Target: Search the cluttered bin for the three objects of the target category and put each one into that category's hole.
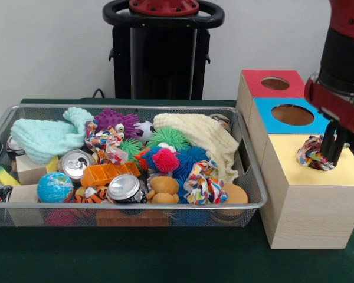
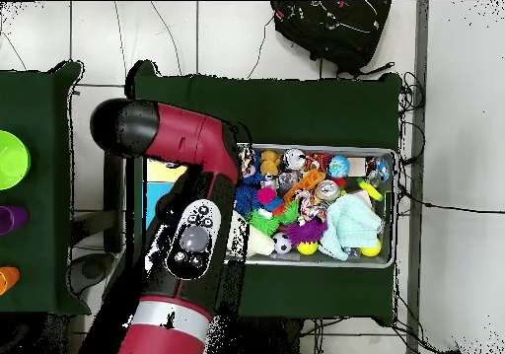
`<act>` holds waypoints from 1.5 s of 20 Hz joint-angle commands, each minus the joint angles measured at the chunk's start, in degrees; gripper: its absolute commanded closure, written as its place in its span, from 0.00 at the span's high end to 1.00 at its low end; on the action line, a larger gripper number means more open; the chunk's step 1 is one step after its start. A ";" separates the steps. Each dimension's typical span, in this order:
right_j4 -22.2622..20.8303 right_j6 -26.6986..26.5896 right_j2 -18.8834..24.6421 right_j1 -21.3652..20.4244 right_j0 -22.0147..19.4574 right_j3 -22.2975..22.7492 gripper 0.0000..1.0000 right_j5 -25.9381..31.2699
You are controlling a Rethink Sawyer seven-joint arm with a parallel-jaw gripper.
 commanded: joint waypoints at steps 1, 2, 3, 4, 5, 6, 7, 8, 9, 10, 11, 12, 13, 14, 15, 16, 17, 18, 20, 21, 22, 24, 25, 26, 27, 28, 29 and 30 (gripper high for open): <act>-0.29 10.46 4.50 2.60 0.00 5.05 0.00 0.20; 0.04 11.05 4.36 1.56 0.66 5.79 0.00 1.07; 0.30 11.86 4.04 0.45 1.32 6.30 0.00 2.46; 0.14 11.89 3.62 -0.70 1.65 6.56 0.00 4.24; -0.51 11.36 2.91 -1.75 1.70 6.35 0.00 6.53; -0.98 10.67 2.46 -2.74 1.53 6.40 0.00 8.12; -1.51 9.99 1.99 -3.40 1.23 5.90 0.00 9.62; -1.61 9.53 1.91 -3.84 0.69 5.29 0.00 10.81; -1.55 9.34 2.02 -3.99 0.23 4.49 0.00 11.67; -1.36 9.59 2.17 -3.78 -0.04 3.81 0.00 11.93; -1.05 10.09 2.49 -2.85 0.03 3.54 0.00 10.54; -0.73 10.59 2.82 -1.92 0.10 3.26 0.00 9.16; -0.52 11.16 3.22 -0.06 0.29 2.98 0.00 6.69; -0.24 11.30 3.83 1.71 0.24 2.94 0.00 3.90; -0.13 11.35 4.24 3.18 0.25 2.89 0.00 1.62; 0.25 11.62 4.76 4.21 0.35 3.20 0.00 -0.60; 0.51 11.85 5.12 4.90 0.49 3.42 0.00 -2.06; 1.04 12.31 5.56 5.30 0.63 3.75 0.00 -3.09; 1.60 12.32 6.27 5.82 0.85 4.50 0.00 -4.77; 1.95 12.03 6.80 5.89 0.90 5.17 0.00 -5.94; 2.23 12.03 7.11 5.76 1.04 5.93 0.00 -6.65; 2.53 11.16 7.45 4.44 1.18 7.81 0.00 -6.08; 2.89 10.67 7.72 3.03 1.28 9.27 0.00 -5.41; 3.25 10.18 7.99 1.63 1.38 10.73 0.00 -4.75; 4.09 10.22 8.45 0.09 1.55 12.39 0.00 -4.29; 4.33 10.07 8.41 -1.08 1.85 13.45 0.00 -3.90; 4.76 10.03 8.46 -2.12 2.08 14.54 0.00 -3.71; 4.84 10.30 8.09 -2.78 2.52 15.00 0.00 -3.17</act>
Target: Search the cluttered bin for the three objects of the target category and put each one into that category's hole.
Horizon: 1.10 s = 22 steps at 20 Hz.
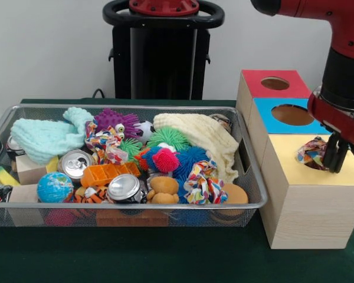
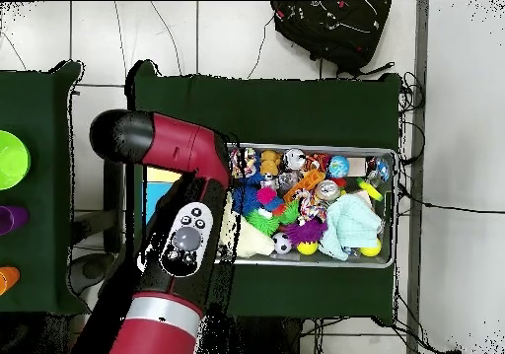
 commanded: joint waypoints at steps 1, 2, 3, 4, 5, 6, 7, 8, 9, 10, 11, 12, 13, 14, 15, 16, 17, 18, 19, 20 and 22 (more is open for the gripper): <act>3.27 10.86 7.16 -4.56 1.47 13.35 0.00 0.94; 3.01 11.21 6.51 -5.07 2.04 13.71 0.00 1.55; 3.11 11.32 6.21 -5.56 2.38 14.56 0.00 1.04; 2.68 10.40 5.99 -5.57 2.12 14.57 0.00 0.65; 1.87 9.01 5.68 -5.19 1.47 13.77 0.00 0.52; 1.51 8.23 5.62 -4.55 0.65 12.61 0.00 0.27; 1.11 7.50 5.54 -3.84 -0.38 10.86 0.00 0.60; -0.08 6.75 4.68 -2.84 -1.28 8.16 0.00 1.98; -0.55 6.83 4.17 -1.85 -2.05 5.71 0.00 3.02; -0.70 7.13 3.90 -0.93 -2.56 3.77 0.00 3.63; -0.86 7.43 3.63 -0.01 -3.07 1.82 0.00 4.23; -1.44 7.24 3.16 0.78 -3.48 0.25 0.00 4.93; -1.58 7.27 3.06 1.39 -3.83 -0.62 0.00 5.21; -1.50 7.20 3.30 1.70 -3.97 -0.48 0.00 4.64; -1.41 7.13 3.54 2.02 -4.10 -0.34 0.00 4.08; -1.32 7.06 3.78 2.34 -4.24 -0.20 0.00 3.51; -0.92 8.19 3.83 2.29 -3.68 0.14 0.00 3.40; -0.52 9.31 3.87 2.24 -3.13 0.48 0.00 3.30; -0.29 10.84 3.52 1.86 -2.41 0.41 0.00 4.57; 0.86 11.66 4.48 0.78 -2.06 1.72 0.00 4.42; 2.28 12.48 5.65 0.37 -1.19 3.62 0.00 1.44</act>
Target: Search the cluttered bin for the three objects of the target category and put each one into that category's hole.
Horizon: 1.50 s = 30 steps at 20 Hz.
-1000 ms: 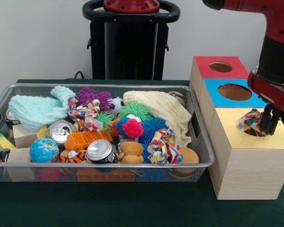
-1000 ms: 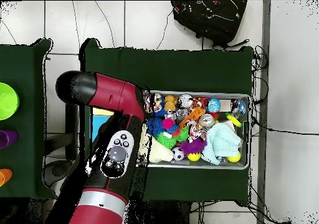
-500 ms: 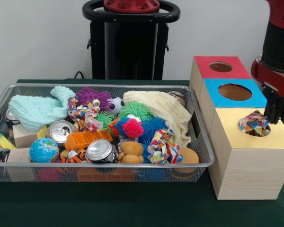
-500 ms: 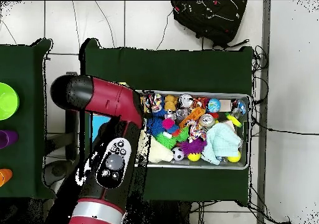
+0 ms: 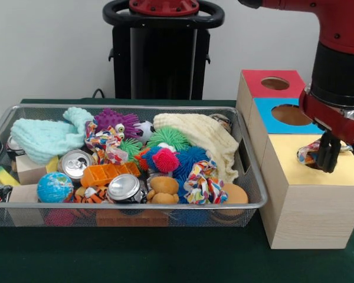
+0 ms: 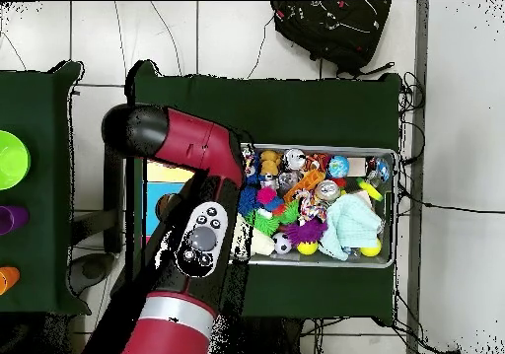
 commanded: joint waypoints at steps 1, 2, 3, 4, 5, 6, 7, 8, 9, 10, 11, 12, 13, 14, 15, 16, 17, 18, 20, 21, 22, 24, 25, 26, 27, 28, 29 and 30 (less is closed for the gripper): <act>2.30 13.24 6.26 1.62 0.92 4.06 0.00 -0.42; 1.89 13.15 5.95 2.50 1.06 3.43 0.00 -0.81; 1.64 13.02 5.63 2.79 1.14 3.17 0.00 -0.61; 0.87 12.57 4.72 2.10 1.28 3.53 0.00 0.96; -0.14 11.52 3.67 0.06 1.28 4.49 0.00 3.99; -1.14 9.93 2.63 -3.09 1.08 6.15 0.00 7.40; -2.59 8.59 0.96 -6.34 0.80 6.50 0.00 12.39; -4.39 7.37 -0.82 -8.52 0.31 5.16 0.00 17.80; -6.62 5.78 -2.52 -9.33 -0.37 2.20 0.00 23.34; -7.51 4.98 -2.95 -9.83 -1.25 0.11 0.00 26.80; -7.42 5.34 -2.79 -9.93 -1.88 -1.07 0.00 27.97; -7.34 5.69 -2.64 -10.03 -2.51 -2.24 0.00 29.14; -7.14 6.90 -2.71 -9.69 -2.72 -3.12 0.00 29.17; -7.35 7.26 -2.84 -9.02 -3.01 -4.11 0.00 28.90; -6.96 8.01 -2.52 -8.49 -3.28 -4.19 0.00 27.67; -6.78 8.42 -2.22 -7.67 -3.50 -4.31 0.00 26.03; -6.43 8.85 -1.78 -6.87 -3.64 -3.97 0.00 24.22; -5.93 9.46 -1.26 -5.98 -3.58 -3.72 0.00 22.47; -4.23 11.37 0.06 -4.63 -2.69 -1.95 0.00 18.21; -3.43 12.18 0.72 -4.28 -2.08 -0.68 0.00 15.91; -3.22 12.48 1.04 -4.14 -1.33 0.48 0.00 13.88; -2.02 12.71 2.12 -4.19 -0.23 3.46 0.00 9.45; -1.19 13.03 2.67 -4.27 0.34 5.04 0.00 7.29; -0.75 12.97 3.10 -4.21 0.81 6.41 0.00 5.17; -0.97 13.07 2.99 -3.77 1.45 7.02 0.00 3.51; -0.41 13.06 3.47 -3.56 1.72 7.90 0.00 1.77; -0.49 13.18 3.35 -3.32 2.07 7.94 0.00 1.53; -0.56 13.30 3.24 -3.09 2.43 7.97 0.00 1.29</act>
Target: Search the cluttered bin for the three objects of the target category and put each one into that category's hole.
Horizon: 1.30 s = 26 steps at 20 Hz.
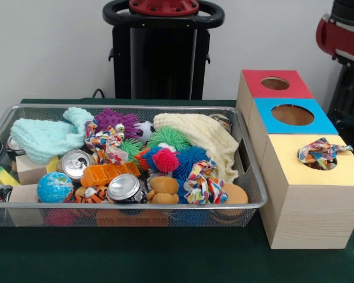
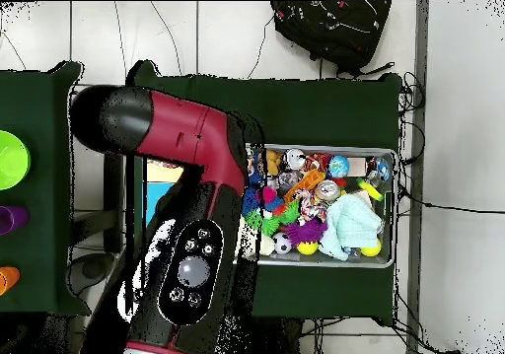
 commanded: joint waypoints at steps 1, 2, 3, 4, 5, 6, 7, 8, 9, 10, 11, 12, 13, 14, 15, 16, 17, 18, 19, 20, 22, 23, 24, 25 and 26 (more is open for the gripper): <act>1.34 13.29 6.20 3.99 2.01 9.71 0.00 -5.36; 1.61 13.34 6.16 3.64 2.23 10.09 0.00 -5.17; 1.76 12.97 6.19 3.10 2.37 10.65 0.00 -5.02; 1.98 12.44 6.30 2.37 2.44 11.33 0.00 -4.78; 1.98 12.08 6.19 1.88 2.50 11.85 0.00 -4.70; 1.99 11.71 6.08 1.39 2.56 12.38 0.00 -4.62; 2.20 10.98 6.47 1.34 2.35 13.17 0.00 -5.74; 2.33 10.19 6.97 1.65 2.11 13.78 0.00 -7.51; 2.85 9.72 7.73 1.90 1.87 14.63 0.00 -9.51; 2.65 9.65 7.65 2.34 1.92 14.54 0.00 -10.19; 2.60 9.90 7.50 2.60 2.14 14.66 0.00 -10.57; 2.73 9.94 7.55 2.76 2.21 15.03 0.00 -11.21; 3.12 9.59 8.15 2.75 2.01 15.82 0.00 -12.36; 3.35 9.30 8.64 3.04 1.84 16.37 0.00 -13.47; 3.10 9.15 8.60 3.52 1.96 16.54 0.00 -14.51; 3.30 9.26 8.90 4.00 1.92 16.77 0.00 -15.51; 3.30 9.06 9.17 4.32 1.83 16.92 0.00 -16.30; 3.30 8.86 9.44 4.64 1.75 17.06 0.00 -17.10; 3.29 8.90 9.54 4.91 1.75 16.90 0.00 -17.30; 3.22 9.14 9.52 5.35 1.74 16.56 0.00 -17.39; 3.33 8.84 10.12 6.01 1.29 16.23 0.00 -18.16; 3.24 8.83 10.21 6.56 1.23 15.78 0.00 -18.61; 3.27 8.92 10.40 7.09 1.18 15.47 0.00 -19.21; 3.46 9.65 10.32 7.47 1.43 15.09 0.00 -19.26; 3.35 10.35 9.85 7.56 1.83 14.77 0.00 -18.49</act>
